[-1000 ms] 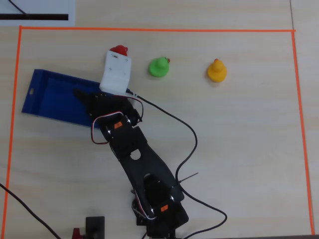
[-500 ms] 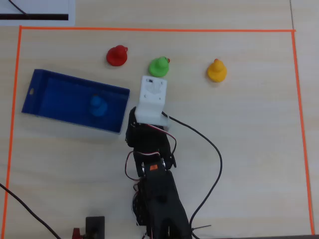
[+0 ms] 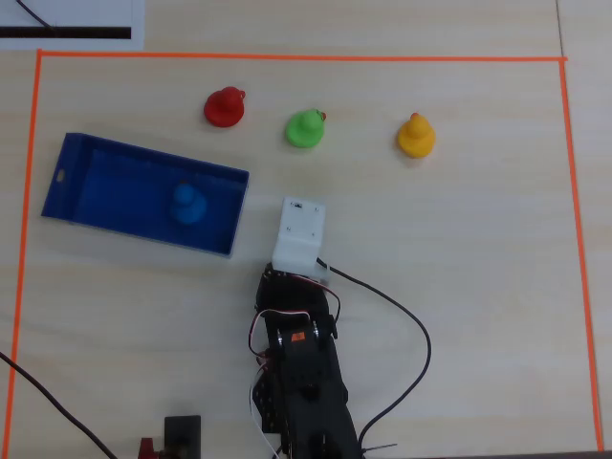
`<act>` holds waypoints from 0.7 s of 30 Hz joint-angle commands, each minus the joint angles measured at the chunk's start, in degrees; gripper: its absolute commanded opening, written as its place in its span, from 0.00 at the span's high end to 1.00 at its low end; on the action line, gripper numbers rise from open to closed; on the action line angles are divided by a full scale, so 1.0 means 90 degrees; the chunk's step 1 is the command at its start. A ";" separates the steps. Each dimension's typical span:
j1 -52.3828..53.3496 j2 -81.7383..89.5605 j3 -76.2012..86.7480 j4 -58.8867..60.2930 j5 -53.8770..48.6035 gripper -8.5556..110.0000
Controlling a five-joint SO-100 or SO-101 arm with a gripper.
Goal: Grasp blue duck and put it into box.
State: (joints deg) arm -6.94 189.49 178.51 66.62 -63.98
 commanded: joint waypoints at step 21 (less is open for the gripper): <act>0.0771 0.0029 -0.0029 0.0898 -0.0654 0.90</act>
State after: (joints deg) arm -0.35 190.55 178.51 73.65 -70.14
